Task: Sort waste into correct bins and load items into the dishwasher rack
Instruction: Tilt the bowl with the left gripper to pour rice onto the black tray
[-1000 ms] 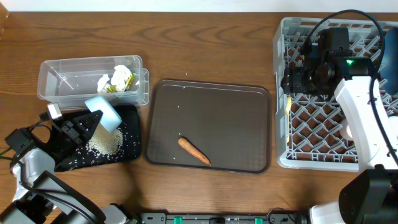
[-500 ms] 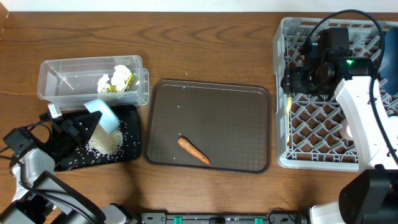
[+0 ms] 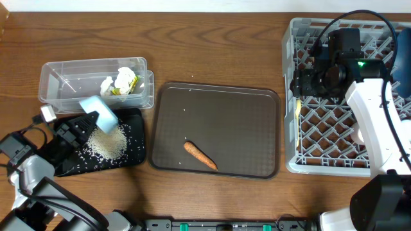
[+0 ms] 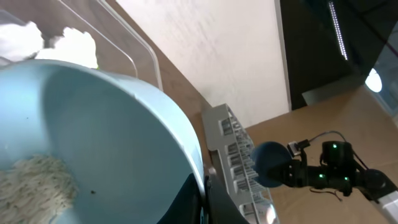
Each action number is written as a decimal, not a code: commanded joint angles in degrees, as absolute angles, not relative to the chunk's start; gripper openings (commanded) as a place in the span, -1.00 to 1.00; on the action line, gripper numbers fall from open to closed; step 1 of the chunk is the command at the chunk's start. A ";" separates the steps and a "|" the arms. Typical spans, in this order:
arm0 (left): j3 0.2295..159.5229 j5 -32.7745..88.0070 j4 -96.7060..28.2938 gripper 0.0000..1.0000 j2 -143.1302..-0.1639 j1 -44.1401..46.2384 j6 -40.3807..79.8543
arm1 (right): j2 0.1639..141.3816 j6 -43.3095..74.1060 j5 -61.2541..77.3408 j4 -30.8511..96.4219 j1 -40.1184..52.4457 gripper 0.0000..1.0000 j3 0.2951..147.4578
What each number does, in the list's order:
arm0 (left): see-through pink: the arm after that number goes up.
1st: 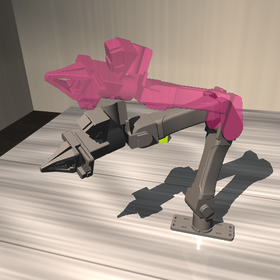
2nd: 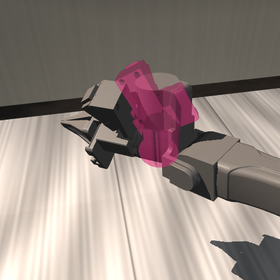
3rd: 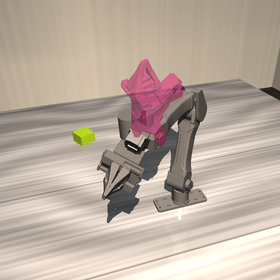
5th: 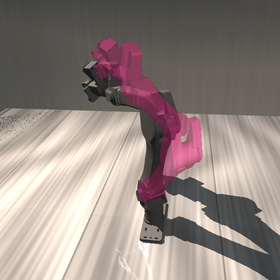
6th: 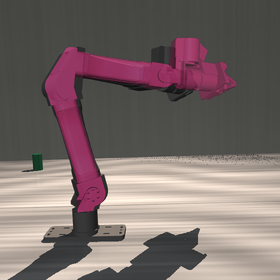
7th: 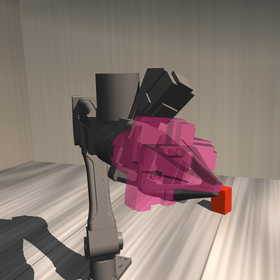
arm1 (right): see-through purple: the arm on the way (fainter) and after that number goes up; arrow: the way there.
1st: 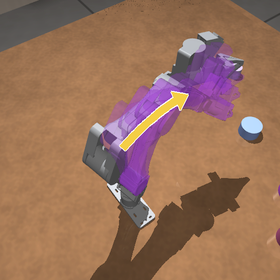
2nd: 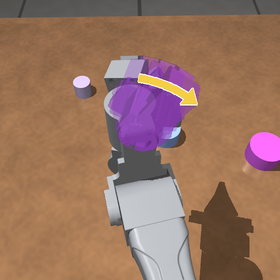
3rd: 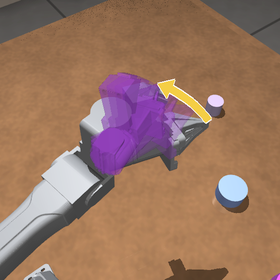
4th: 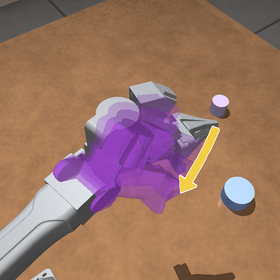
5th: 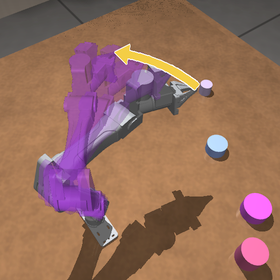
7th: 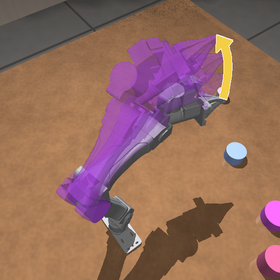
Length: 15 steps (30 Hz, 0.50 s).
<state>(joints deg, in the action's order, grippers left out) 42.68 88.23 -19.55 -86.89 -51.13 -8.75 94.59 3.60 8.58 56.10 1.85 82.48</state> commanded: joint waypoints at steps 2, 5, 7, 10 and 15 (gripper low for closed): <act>42.61 90.00 -18.26 -0.88 -86.08 -52.58 -7.53 | 94.21 2.70 9.06 56.21 2.33 0.52 83.18; 42.61 90.00 -18.28 -0.88 -86.08 -53.21 -6.31 | 94.21 2.70 9.06 56.14 2.33 0.51 83.18; 42.61 90.00 -18.11 -0.88 -86.08 -53.34 -5.37 | 94.21 2.70 9.04 56.12 2.33 0.52 83.18; 42.61 89.97 -16.88 -0.88 -86.08 -53.34 -2.11 | 94.21 2.70 9.06 56.21 2.33 0.52 83.18; 42.61 89.86 -12.78 -0.88 -86.08 -53.34 8.49 | 94.21 2.70 9.06 56.18 2.33 0.52 83.18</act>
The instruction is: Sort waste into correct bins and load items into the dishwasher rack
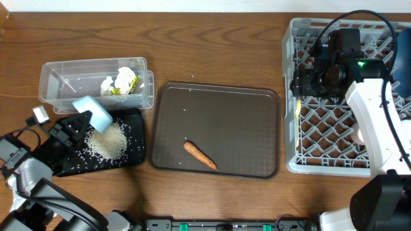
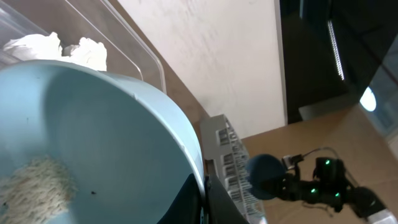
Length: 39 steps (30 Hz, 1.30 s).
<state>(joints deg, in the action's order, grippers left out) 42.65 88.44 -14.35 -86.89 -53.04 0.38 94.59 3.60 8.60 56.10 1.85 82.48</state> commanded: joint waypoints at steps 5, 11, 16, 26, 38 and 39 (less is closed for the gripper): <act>42.61 85.49 -7.60 -0.88 -86.08 -53.34 22.20 | 94.21 2.68 9.04 56.18 2.33 0.52 83.18; 42.61 83.18 -4.62 -0.88 -86.08 -53.34 36.69 | 94.21 2.68 9.04 56.16 2.33 0.52 83.18; 42.61 83.92 -3.53 -0.88 -86.08 -53.32 36.23 | 94.21 2.70 9.04 56.16 2.33 0.52 83.18; 42.61 82.39 -2.94 -0.88 -86.08 -53.32 44.91 | 94.21 2.70 9.04 56.34 2.33 0.52 83.18; 42.59 83.11 1.39 -0.88 -86.11 -53.28 42.78 | 94.21 2.68 9.04 56.51 2.33 0.52 83.18; 42.59 83.15 0.30 -0.88 -86.11 -53.28 43.99 | 94.21 2.70 9.04 56.36 2.33 0.52 83.18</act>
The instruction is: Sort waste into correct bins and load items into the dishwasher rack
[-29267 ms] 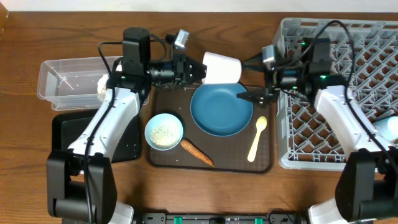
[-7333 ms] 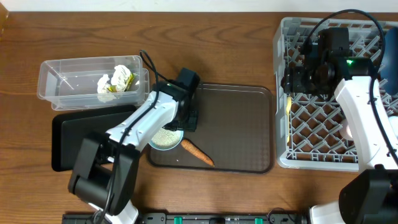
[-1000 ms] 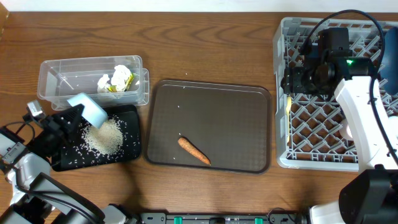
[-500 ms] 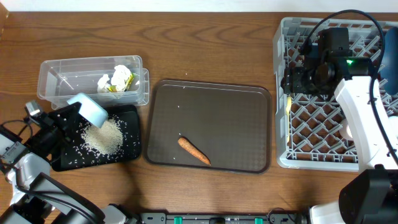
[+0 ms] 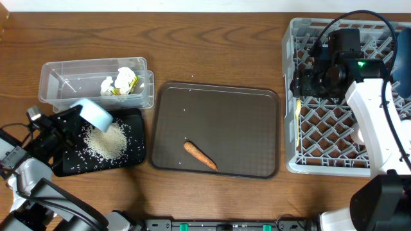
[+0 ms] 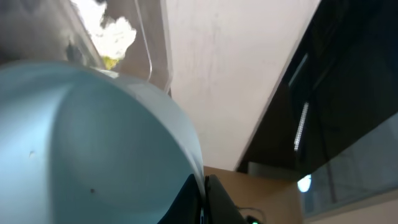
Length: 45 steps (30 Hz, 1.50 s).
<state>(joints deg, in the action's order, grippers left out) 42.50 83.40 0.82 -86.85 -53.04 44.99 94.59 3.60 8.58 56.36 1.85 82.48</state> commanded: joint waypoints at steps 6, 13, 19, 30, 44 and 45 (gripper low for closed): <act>42.59 85.41 2.72 -0.88 -86.11 -52.14 39.16 | 94.21 2.66 9.04 56.49 2.33 0.53 83.18; 42.59 81.14 2.00 -0.88 -86.11 -51.51 35.75 | 94.21 2.68 9.04 56.38 2.33 0.53 83.18; 42.59 85.93 7.31 -0.87 -85.95 -49.67 37.45 | 94.21 2.68 9.04 56.42 2.33 0.54 83.18; 42.63 88.79 14.44 -0.88 -81.34 -40.93 40.53 | 94.21 2.68 9.04 56.25 2.33 0.54 83.18; 42.63 73.36 25.96 -0.86 -77.87 -15.99 44.36 | 94.21 2.70 9.06 56.12 2.33 0.54 83.18; 42.63 72.34 25.96 -0.87 -78.46 -13.93 43.13 | 94.21 2.70 9.06 56.10 2.33 0.54 83.18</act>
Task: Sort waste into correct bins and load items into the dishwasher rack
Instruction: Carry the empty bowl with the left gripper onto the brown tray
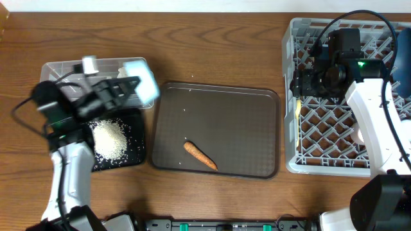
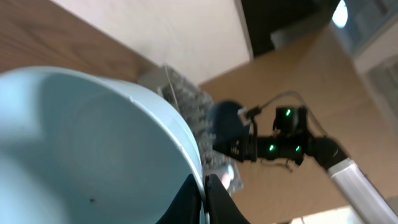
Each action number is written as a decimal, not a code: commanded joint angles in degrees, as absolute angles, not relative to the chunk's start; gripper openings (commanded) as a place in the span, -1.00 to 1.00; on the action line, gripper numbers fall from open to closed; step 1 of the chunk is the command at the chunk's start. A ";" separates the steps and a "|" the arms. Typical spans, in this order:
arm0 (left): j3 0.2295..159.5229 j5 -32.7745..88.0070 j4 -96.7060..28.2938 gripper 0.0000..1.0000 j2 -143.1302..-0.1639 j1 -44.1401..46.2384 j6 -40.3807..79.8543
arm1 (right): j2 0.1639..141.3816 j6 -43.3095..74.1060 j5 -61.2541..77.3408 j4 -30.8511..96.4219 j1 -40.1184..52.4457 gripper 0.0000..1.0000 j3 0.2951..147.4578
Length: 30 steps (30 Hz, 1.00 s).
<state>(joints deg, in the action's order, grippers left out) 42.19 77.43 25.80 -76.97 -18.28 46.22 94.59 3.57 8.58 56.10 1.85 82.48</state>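
My left gripper (image 1: 131, 85) (image 2: 204, 180) is shut on the rim of a light blue bowl (image 1: 142, 84) (image 2: 93, 143). It holds the bowl in the air above the right end of the clear bin (image 1: 64, 69), close to the brown tray (image 1: 244, 102). Apart from a dark speck the bowl's inside is bare. A pile of rice (image 1: 108, 136) lies in the black tray (image 1: 136, 153). One carrot (image 1: 200, 154) lies on the brown tray. My right gripper (image 1: 299, 85) hangs over the left part of the grey dishwasher rack (image 1: 292, 163); its jaws cannot be made out.
The clear bin holds white and yellow scraps, mostly hidden under my left arm. A thin yellow item (image 1: 298, 106) lies at the rack's left edge. Blue dishes (image 1: 404, 48) show at the rack's right side. Bare wood surrounds the trays.
My left arm has risen and swung right, so the bowl went from over the black tray's upper left to above the clear bin's right end. The right arm has not moved.
The bowl was tilted over the black tray with rice still inside at the first two moments. Then it showed empty, with the rice heaped in the black tray. Now the empty bowl is held beside the brown tray. The carrot has stayed put.
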 commanded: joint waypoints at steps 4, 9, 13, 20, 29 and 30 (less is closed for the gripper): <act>42.63 67.13 25.96 -0.88 -81.65 -5.67 38.92 | 94.21 2.70 9.06 56.12 2.33 0.54 83.18; 42.63 57.52 25.82 -0.88 -84.99 0.36 37.06 | 94.21 2.70 9.06 56.14 2.33 0.54 83.18; 42.81 50.63 23.11 -0.88 -85.89 2.37 33.91 | 94.21 2.70 9.06 56.14 2.33 0.54 83.18; 47.66 39.97 2.35 -0.88 -85.82 2.61 21.82 | 94.21 2.70 9.06 56.14 2.33 0.54 83.18; 53.52 30.79 -8.16 -0.88 -85.82 7.97 13.50 | 94.21 2.72 9.06 56.14 2.33 0.54 83.18; 53.52 28.53 -8.69 -0.88 -85.82 9.23 12.97 | 94.21 2.70 9.06 56.14 2.33 0.54 83.18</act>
<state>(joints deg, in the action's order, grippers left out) 52.14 35.73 -7.66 -85.76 6.26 17.74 94.59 3.57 8.60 56.10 1.85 82.48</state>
